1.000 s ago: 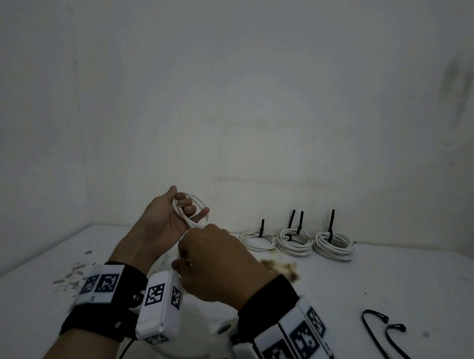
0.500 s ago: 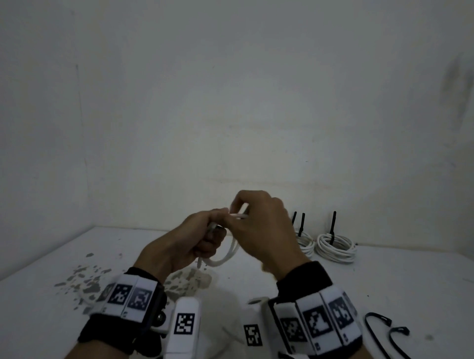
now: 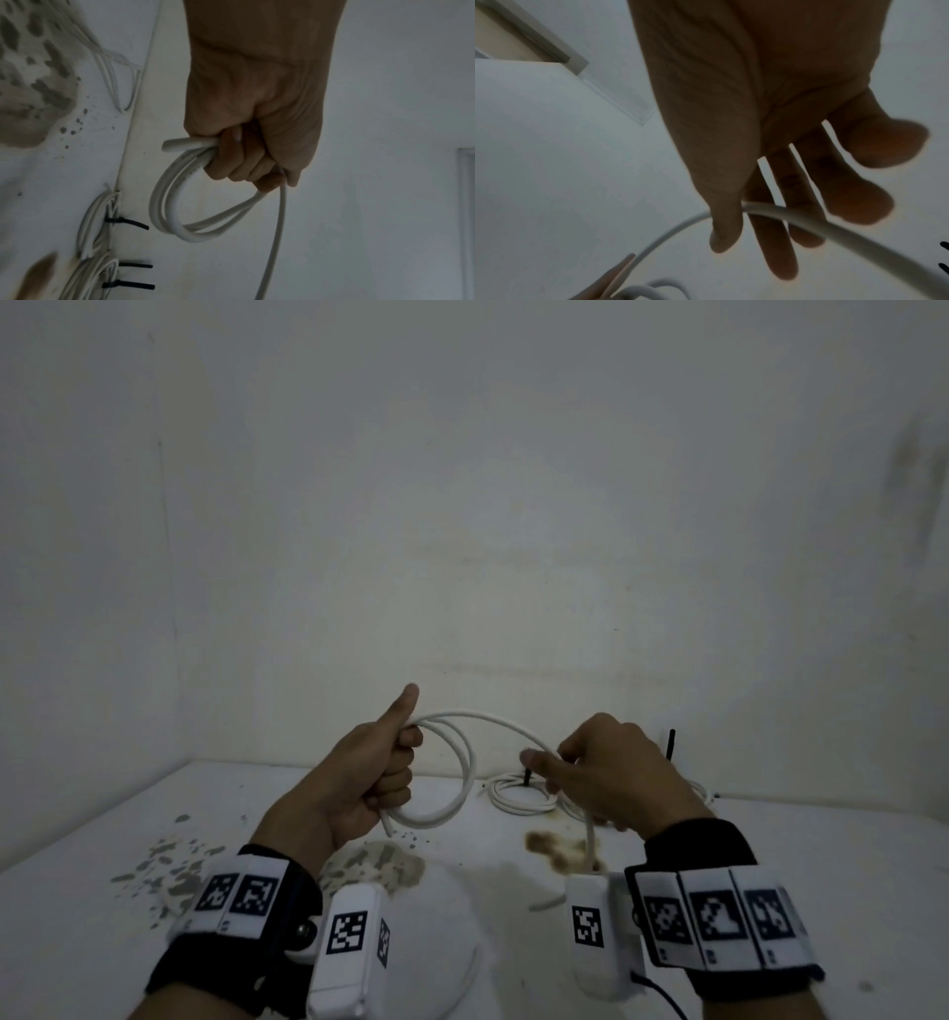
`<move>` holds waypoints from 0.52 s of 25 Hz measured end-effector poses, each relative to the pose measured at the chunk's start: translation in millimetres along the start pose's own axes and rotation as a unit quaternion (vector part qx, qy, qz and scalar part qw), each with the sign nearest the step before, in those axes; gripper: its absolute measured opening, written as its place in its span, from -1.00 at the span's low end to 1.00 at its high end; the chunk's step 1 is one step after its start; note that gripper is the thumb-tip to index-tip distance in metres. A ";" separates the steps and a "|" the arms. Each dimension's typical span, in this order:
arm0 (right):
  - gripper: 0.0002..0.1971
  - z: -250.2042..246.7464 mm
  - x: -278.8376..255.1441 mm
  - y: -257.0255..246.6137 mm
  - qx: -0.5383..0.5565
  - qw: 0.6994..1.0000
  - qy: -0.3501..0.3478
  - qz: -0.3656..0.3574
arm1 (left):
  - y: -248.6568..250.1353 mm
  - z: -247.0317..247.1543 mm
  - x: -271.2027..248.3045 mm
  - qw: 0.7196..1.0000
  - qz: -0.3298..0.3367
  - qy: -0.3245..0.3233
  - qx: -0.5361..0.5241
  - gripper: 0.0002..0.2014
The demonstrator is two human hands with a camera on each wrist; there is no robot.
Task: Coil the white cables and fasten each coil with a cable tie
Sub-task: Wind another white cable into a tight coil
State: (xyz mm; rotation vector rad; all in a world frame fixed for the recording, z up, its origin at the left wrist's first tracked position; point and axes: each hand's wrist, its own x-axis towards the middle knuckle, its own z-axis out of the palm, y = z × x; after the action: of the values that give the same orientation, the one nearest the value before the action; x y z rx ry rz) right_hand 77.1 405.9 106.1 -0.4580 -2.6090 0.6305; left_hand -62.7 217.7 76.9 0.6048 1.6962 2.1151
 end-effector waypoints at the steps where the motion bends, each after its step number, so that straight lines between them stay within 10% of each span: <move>1: -0.49 0.6 -1.5 -4.0 0.045 0.999 0.006 0.002 | -2.4 0.0 0.5 1.000 -0.003 0.002 -0.009 -0.49; 9: -0.86 -11.1 -6.8 -38.8 0.576 0.815 -0.070 -0.009 | -13.5 -8.5 8.2 0.999 -0.031 0.008 0.008 -0.48; 13: -0.88 6.0 2.0 -41.0 0.594 0.803 -0.045 0.002 | -21.2 -5.9 11.4 0.998 -0.051 0.007 0.022 -0.50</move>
State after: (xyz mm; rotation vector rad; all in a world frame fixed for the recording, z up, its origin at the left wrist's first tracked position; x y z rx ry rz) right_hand 63.8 369.9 122.1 -0.0013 -1.7332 2.0611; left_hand -75.1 223.4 56.3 0.5061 1.7482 2.0209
